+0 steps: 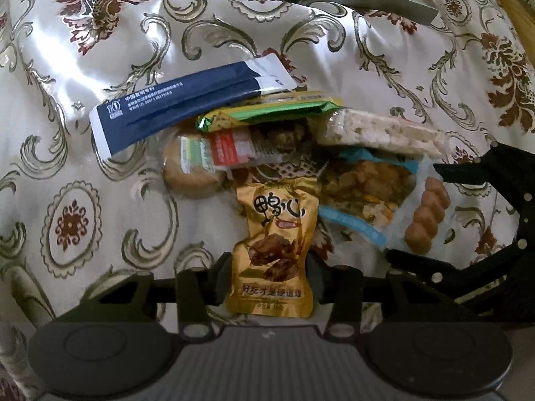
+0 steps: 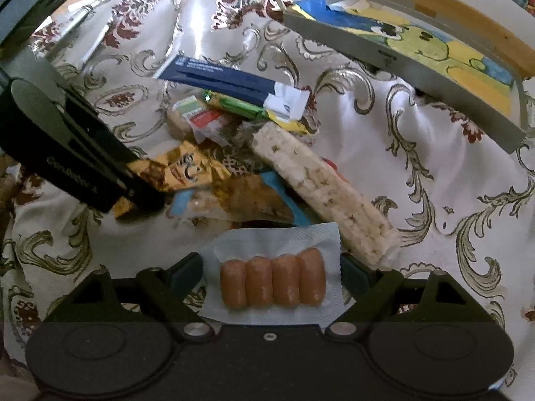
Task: Organize snacks
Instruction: 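Grasp the four-sausage pack with right tool while left tool grasps the gold bag, then lift the sausage pack with right tool while left tool carries gold bag over tray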
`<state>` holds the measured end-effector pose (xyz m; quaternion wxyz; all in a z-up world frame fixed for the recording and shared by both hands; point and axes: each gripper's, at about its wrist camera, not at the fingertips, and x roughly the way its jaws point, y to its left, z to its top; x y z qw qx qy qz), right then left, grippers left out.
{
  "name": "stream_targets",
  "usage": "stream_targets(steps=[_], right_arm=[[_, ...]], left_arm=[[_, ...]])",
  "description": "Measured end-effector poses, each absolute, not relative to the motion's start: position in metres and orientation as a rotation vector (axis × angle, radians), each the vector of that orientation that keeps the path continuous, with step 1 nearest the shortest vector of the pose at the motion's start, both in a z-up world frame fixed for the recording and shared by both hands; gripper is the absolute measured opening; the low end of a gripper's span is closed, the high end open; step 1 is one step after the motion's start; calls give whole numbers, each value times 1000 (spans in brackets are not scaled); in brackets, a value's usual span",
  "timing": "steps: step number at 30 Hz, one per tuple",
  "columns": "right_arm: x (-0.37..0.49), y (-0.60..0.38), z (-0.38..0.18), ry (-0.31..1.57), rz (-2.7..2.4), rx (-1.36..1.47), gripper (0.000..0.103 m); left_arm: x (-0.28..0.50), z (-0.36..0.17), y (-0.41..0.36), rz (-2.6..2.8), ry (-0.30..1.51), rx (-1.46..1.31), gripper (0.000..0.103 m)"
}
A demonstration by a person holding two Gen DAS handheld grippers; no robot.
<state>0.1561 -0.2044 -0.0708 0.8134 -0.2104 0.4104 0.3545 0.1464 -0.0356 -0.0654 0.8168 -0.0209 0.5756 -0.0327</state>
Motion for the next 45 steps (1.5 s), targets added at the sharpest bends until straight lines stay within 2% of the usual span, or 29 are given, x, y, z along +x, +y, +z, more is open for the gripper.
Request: stream_targets(steps=[8,18,32,45], right_arm=[[147,-207,-58,811,784,-435,88],[142,-219,-39,745,830,-354,88],[136,-225,-27,656,855,-311,88],[156,-231,-20,588,715,-222,88]], left_arm=[[141,-53,-33,-44,1261,-108,44],[131,-43,-23,-46,1259,-174,43],[94,-22,-32,-69,1221,-117,42],[112,22,-41,-83,979,-76,42]])
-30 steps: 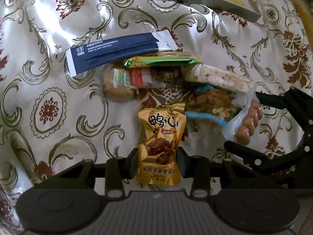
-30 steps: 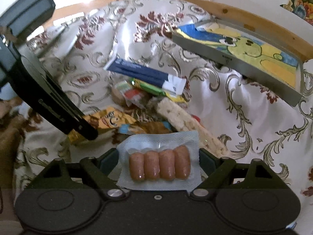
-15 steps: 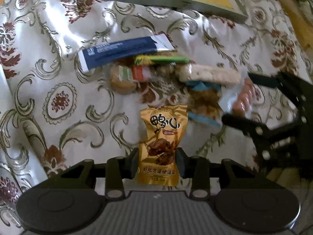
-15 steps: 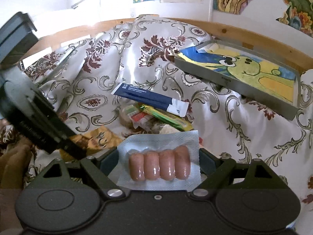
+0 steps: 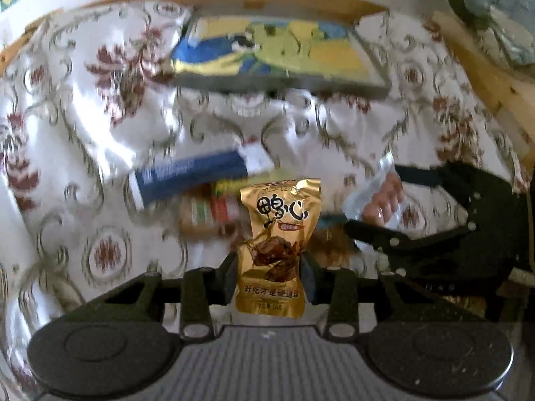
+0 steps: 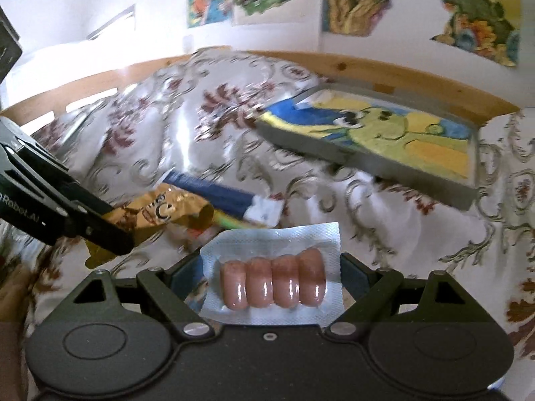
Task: Organize snacks
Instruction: 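Lift the sausage pack with right tool while left tool carries gold bag over tray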
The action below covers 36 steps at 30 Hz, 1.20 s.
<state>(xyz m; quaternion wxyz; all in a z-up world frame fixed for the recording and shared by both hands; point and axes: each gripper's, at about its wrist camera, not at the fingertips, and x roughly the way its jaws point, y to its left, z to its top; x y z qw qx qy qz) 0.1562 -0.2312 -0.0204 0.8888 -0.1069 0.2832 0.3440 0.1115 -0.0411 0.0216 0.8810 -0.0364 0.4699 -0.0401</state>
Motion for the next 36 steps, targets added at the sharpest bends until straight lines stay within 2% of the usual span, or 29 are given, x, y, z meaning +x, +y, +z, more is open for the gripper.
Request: stream_targets(steps=[8,19,36], right_arm=[[198,-234,-5,422,528,-122,88],[289,-221,1,187,309,-86,88],[369,-236,-39,311,220,-38,88]], left_arm=[[178,40,-37,-14,789,-160,42],[277,39,-50,61,553,-244,42],[373,-15,-58,64,631,-291,43]])
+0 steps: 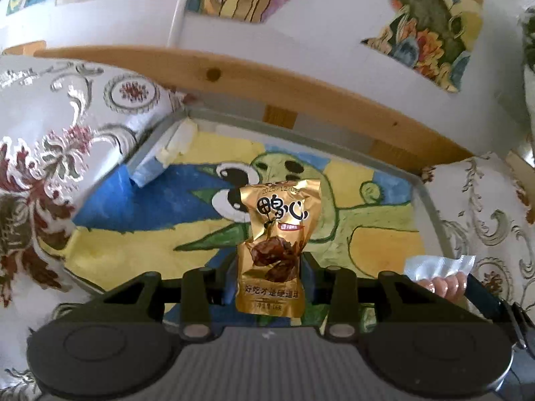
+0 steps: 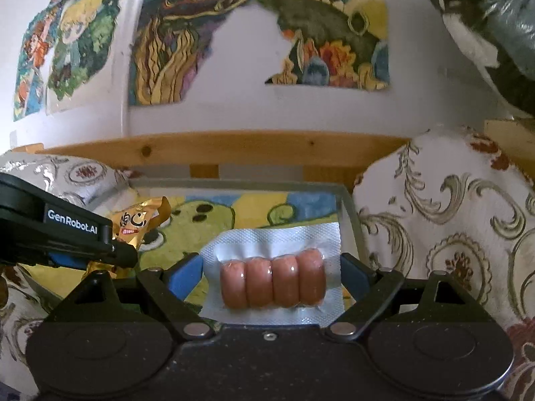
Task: Organize snacks
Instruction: 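Lift the sausage pack with right tool while left tool carries gold bag over tray, then release the sausage pack with right tool while left tool drops gold bag into tray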
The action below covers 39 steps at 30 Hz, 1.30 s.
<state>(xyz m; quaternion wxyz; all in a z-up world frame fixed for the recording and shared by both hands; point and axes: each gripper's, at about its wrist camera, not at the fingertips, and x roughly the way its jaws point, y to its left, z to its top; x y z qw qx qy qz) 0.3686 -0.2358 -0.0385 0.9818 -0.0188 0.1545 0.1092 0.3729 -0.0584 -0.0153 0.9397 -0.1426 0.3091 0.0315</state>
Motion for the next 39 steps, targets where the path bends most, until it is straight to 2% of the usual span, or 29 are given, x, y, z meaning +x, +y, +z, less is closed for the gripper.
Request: stream_targets(steps=[6,12,15,18,19,20,29,34,39], right_arm=[[375,-236,-47,362,227,-40,88],[378,-232,-51,390,236,-50,89],[378,-231,-51,394,234,-62,90],[375,-230,-49,376,231,-68,99],[374,-231,-47,366,230,-67,101],[374,-231,-46,362,229,-67,101],[354,-232,-25,295,222,-71,102],[328,-236,-7,236,218,-54,102],[295,-245,12,175,218,-6,102]], left_arm=[[384,-27,-62,77,671,-269,43],[387,-28,-63,85,682,-260,48],[386,-27,-63,90,682,-259,54],[384,-26,-62,92,680,-266,59],[383,-24,-62,92,676,-270,64],[381,-23,-61,96,670,-272,70],[349,7,-53,131,550,-275,95],[323,28,-46,168,481,-252,102],[290,44,-42,176,436,-230,102]])
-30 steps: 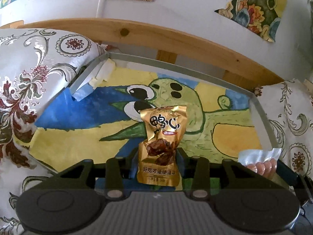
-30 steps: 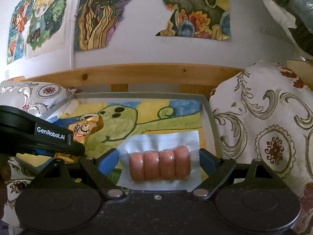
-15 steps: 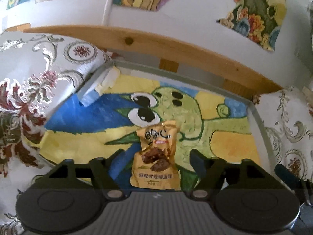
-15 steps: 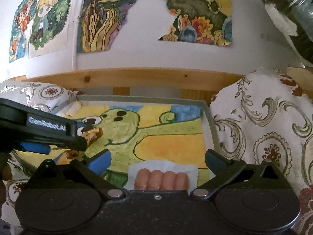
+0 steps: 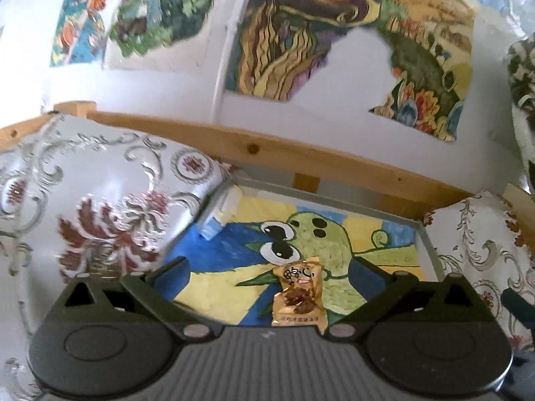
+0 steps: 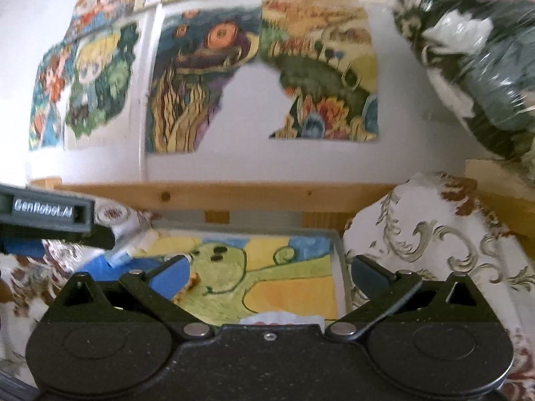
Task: Organize snacks
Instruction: 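Release the sausage pack with right tool while left tool drops gold bag into tray, then move both open tools back over the snack pile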
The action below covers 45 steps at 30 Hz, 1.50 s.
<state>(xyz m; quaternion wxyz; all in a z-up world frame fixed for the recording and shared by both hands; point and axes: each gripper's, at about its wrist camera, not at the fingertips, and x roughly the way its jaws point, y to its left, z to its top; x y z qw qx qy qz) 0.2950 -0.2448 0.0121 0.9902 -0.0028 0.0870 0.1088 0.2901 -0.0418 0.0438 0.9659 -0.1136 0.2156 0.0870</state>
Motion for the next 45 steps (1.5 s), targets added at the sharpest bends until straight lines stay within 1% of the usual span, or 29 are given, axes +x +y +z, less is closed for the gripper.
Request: stream_targets(steps=[9,21,31,45], right_arm=[[236,-263,36,105,209,78,102],[153,-267,33,91,207,25,102],[99,-264,21,188,225,-8,102],[61,-227,-13,497,290,-54,102]], left_arm=[[224,61,-38,186,374,-215,102],[152,54,-36,152,380,-172,103],[112,25,-20,162,480,-139,103],[77,-18,0,156,611,-87,103]])
